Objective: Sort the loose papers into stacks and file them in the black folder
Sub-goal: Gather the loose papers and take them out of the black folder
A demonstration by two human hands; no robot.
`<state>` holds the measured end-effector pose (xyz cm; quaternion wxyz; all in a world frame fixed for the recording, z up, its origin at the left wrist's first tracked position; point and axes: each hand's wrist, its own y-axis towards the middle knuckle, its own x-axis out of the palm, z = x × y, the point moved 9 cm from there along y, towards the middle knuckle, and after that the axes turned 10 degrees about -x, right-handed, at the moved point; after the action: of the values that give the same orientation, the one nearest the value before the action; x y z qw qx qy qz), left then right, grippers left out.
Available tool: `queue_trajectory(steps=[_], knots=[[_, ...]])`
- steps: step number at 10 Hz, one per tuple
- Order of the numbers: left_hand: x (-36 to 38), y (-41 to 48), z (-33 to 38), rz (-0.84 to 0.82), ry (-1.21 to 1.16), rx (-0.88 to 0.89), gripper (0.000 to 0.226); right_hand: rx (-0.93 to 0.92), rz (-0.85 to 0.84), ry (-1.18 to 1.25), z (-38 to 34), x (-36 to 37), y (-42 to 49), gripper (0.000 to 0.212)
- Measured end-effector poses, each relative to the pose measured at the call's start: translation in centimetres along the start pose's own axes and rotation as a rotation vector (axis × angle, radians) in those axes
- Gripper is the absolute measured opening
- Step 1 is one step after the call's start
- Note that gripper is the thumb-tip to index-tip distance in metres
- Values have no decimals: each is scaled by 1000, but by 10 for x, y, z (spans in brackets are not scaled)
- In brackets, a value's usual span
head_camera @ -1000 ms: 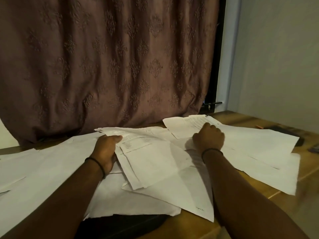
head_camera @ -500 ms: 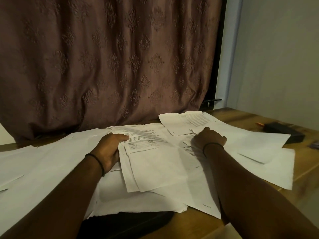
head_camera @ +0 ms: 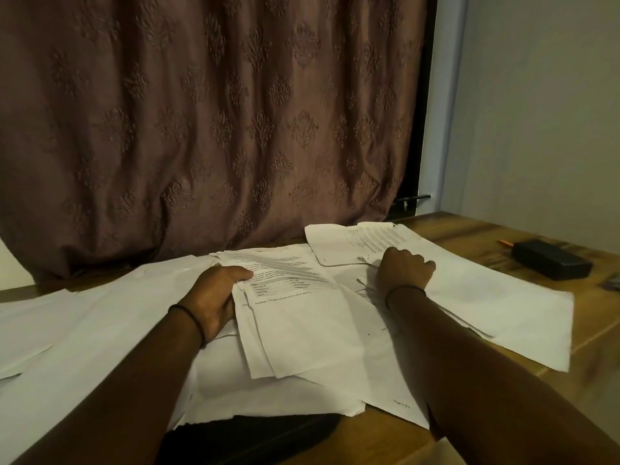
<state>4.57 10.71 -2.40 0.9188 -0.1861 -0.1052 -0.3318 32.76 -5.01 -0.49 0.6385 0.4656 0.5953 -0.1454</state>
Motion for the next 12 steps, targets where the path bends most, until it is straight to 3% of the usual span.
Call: queue_trajectory(steps=[2,3,4,6,7,8,9,10,11,12], knots=[[1,-2,-1,-3,13,-11,37,49,83,-14,4,-21,-9,35],[2,-4,0,-4,22,0,37,-3,221,3,-9,-52,-16,36],[3,-6,1,24,46,8,36,-117,420,70,-35,-79,-30,31],[-4,-8,4,92,51,33,32,-499,882,525,-79,-133,-83,13],[-9,-6,7,122,-1,65,31,-434,870,964,-70,-137,-93,22],[-15,-9,14,155,-56,110,25,-251,820,1342,-54,-124,-79,17],[-14,-13,20,97,-120,186,22,-2,469,1619,-46,-77,-42,17],[-11,-11,24,18,-141,225,26,6,32,1468,-60,-40,-33,15],[-10,-10,19,3,-61,134,25,-72,-109,1419,-71,-32,-41,18],[-16,-8,27,49,-21,131,25,-77,69,1087,-65,-44,-41,26]])
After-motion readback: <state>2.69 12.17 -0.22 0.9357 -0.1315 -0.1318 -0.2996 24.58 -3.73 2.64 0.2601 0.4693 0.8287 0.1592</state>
